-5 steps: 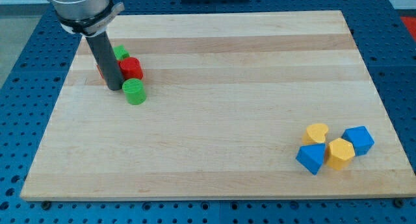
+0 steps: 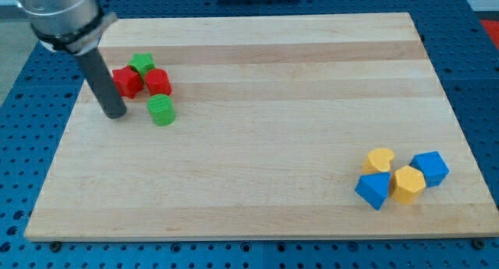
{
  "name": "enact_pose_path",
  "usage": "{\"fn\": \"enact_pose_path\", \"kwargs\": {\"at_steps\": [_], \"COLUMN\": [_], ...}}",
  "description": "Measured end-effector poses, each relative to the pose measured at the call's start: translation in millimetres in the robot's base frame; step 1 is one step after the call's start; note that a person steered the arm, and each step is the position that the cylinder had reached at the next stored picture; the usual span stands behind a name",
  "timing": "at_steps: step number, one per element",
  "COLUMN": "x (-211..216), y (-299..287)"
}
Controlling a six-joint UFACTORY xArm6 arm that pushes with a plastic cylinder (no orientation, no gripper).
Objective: Place the red star to the left of green star
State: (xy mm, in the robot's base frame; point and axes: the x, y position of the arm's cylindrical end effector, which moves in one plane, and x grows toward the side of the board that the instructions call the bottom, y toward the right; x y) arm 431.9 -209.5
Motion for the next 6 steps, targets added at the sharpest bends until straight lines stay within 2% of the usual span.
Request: {"fn": "enact_pose_path", "kwargs": {"at_steps": [1, 2, 3, 4, 5, 6], "x": [-17.5, -45.3, -54.3, -52.8, -33.6, -36.9], "y": [24.8, 13.3, -27.6, -61.0, -59.0, -81.3]}}
